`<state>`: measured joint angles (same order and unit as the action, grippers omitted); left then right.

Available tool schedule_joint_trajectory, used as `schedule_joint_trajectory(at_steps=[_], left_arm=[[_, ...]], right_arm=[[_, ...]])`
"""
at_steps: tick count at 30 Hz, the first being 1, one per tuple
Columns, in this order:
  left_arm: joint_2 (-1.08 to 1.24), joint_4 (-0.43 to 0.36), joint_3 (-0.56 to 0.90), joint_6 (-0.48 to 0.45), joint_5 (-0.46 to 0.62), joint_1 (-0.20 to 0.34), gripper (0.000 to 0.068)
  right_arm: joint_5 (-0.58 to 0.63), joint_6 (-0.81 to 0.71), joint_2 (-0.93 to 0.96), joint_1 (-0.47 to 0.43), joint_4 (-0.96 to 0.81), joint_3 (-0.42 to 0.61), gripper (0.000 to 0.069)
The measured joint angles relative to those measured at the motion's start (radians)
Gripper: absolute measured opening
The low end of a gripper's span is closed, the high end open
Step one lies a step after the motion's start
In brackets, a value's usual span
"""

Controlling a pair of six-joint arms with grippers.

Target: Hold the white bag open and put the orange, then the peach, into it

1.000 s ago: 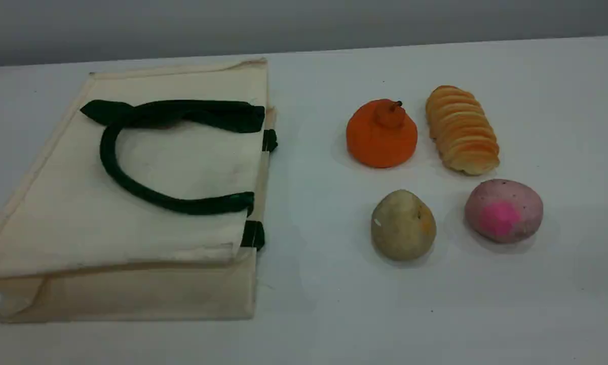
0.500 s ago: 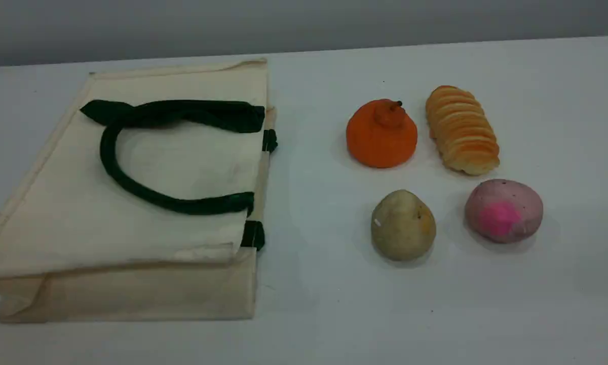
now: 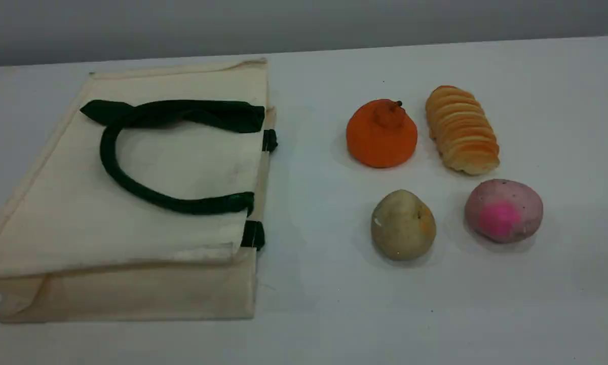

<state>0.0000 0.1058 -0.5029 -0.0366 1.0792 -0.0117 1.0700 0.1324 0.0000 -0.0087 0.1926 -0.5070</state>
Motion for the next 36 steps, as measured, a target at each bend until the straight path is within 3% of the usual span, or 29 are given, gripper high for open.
schedule_joint_trajectory(at_steps=[16,23,36], left_arm=[[0.0,0.0,0.0,0.002,0.0,-0.001,0.0486],[0.064,-0.004,-0.043,0.105,-0.074,-0.001,0.0486],[0.551,-0.003,-0.129,0.094,-0.245,-0.001,0.0486]], right_arm=[[-0.003,0.0,0.0,0.0,0.022,0.0,0.058],[-0.019,0.0,0.005,0.0,0.025,-0.013,0.058],[-0.325,0.103,0.389,0.0,0.189,-0.059,0.058]])
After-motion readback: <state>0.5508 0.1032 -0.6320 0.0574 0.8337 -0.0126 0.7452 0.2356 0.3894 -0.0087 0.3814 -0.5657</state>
